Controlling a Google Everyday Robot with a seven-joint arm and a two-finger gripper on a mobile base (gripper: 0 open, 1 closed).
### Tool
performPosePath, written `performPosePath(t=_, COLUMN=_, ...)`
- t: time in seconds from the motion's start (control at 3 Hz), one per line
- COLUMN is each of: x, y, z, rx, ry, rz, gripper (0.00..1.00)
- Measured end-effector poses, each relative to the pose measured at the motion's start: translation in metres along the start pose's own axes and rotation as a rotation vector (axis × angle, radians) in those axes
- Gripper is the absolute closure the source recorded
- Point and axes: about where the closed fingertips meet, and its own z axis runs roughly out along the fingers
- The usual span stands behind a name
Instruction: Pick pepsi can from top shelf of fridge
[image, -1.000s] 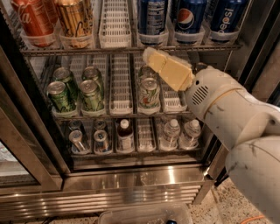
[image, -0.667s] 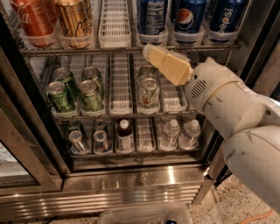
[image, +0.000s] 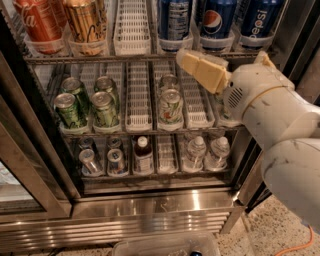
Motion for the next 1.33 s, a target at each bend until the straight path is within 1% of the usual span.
performPosePath(t=0.33, x=0.003, y=-0.005, z=0.002, rx=0.043, ry=-0.01, rz=-0.048, gripper=0.0)
performPosePath(t=0.67, x=0.015, y=-0.005, z=0.011, rx=0.076, ry=-0.013, rz=-0.07, gripper=0.0)
performPosePath(t=1.0, x=0.034, y=0.0, z=0.028, rx=0.104, ry=-0.009, rz=-0.087, gripper=0.0)
performPosePath(t=1.33, x=0.033, y=0.004, z=0.043, rx=0.137, ry=-0.023, rz=-0.15, gripper=0.0)
